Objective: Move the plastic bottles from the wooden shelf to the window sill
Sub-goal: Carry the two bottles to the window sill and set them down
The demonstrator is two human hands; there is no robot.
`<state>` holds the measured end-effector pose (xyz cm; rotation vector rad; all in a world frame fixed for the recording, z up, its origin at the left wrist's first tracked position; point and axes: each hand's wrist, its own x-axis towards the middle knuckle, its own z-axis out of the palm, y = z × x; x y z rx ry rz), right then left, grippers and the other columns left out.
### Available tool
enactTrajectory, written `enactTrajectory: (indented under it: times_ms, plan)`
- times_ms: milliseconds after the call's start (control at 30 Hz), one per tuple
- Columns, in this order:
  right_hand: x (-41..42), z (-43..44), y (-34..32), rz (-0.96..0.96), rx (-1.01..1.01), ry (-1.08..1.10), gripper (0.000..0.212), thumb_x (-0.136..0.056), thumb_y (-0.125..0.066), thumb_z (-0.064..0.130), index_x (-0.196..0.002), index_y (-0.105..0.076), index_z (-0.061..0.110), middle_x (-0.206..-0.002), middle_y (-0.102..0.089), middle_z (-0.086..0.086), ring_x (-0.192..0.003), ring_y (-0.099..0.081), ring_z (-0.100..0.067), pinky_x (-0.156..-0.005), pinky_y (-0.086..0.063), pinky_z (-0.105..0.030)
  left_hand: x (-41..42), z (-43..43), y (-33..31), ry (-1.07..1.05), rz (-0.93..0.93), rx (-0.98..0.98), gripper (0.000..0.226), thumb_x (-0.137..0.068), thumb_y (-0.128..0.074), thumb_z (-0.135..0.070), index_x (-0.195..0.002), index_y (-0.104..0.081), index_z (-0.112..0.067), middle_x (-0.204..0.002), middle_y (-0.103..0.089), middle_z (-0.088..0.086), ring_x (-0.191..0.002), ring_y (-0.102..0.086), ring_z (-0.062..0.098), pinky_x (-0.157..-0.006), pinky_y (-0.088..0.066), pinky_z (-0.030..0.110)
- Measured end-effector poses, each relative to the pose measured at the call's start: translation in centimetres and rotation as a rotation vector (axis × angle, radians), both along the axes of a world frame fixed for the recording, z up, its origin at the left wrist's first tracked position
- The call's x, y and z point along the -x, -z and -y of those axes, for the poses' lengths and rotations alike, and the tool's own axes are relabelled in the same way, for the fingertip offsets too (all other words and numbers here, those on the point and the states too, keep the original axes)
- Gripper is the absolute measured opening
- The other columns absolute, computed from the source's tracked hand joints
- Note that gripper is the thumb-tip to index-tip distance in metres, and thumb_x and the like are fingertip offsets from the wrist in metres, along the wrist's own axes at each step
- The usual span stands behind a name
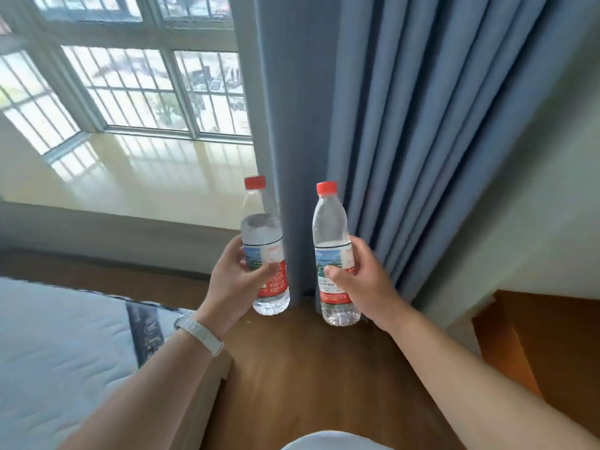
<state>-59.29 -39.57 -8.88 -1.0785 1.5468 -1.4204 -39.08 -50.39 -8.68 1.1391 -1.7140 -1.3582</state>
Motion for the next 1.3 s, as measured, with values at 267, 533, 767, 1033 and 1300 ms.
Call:
enactTrajectory:
  times_ms: [267, 533, 767, 1033, 1300]
  plan:
    - [-5.7, 6.0, 0.2, 0.021, -0.052, -0.151, 0.044, -0.088, -0.069, 0.007, -0.125, -0.05, 0.023, -0.108, -0.068, -0.01, -0.094, -0.07, -0.021, -0.081, -0.059, -0.04, -8.4, 2.3, 0.5, -0.194, -0.054, -0.014, 0.05, -0.081, -0.082, -0.015, -0.124, -0.061, -0.027, -0.104, -0.074, -0.004, -0.092, -0.073, 0.014, -0.079, -0.059, 0.035]
    - [-8.0, 11.5, 0.8, 0.056, -0.072, -0.246, 0.049, -0.087, -0.071, 0.008, -0.129, -0.048, 0.022, -0.109, -0.068, -0.008, -0.095, -0.071, -0.022, -0.084, -0.059, -0.045, -12.2, 5.0, 1.2, -0.339, -0.065, -0.053, 0.049, -0.081, -0.08, -0.007, -0.124, -0.06, -0.021, -0.106, -0.072, 0.002, -0.089, -0.073, 0.016, -0.073, -0.059, 0.031]
    - [-6.8, 19.2, 1.0, 0.07, -0.055, -0.326, 0.041, -0.088, -0.071, 0.012, -0.119, -0.052, 0.033, -0.108, -0.069, -0.006, -0.095, -0.071, -0.023, -0.085, -0.058, -0.047, -11.5, 10.9, 1.1, -0.392, -0.061, -0.037, 0.06, -0.071, -0.084, -0.025, -0.126, -0.06, -0.023, -0.109, -0.072, 0.002, -0.097, -0.071, 0.023, -0.081, -0.06, 0.04]
    - [-2.7, 30.4, 0.4, 0.083, -0.039, -0.373, 0.048, -0.088, -0.071, 0.014, -0.13, -0.049, 0.023, -0.111, -0.068, -0.007, -0.096, -0.071, -0.021, -0.083, -0.06, -0.041, -7.8, 21.0, -0.2, -0.437, -0.065, -0.017, 0.055, -0.07, -0.083, -0.032, -0.12, -0.061, -0.032, -0.108, -0.072, 0.0, -0.098, -0.072, 0.022, -0.086, -0.06, 0.047]
    - [-0.5, 39.4, 0.4, 0.057, -0.039, -0.442, 0.053, -0.085, -0.073, 0.02, -0.13, -0.047, 0.029, -0.109, -0.068, -0.001, -0.097, -0.071, -0.02, -0.083, -0.06, -0.044, -5.3, 27.7, -0.6, -0.517, -0.077, -0.005, 0.056, -0.072, -0.084, -0.03, -0.124, -0.061, -0.029, -0.109, -0.072, -0.002, -0.099, -0.072, 0.02, -0.088, -0.059, 0.047]
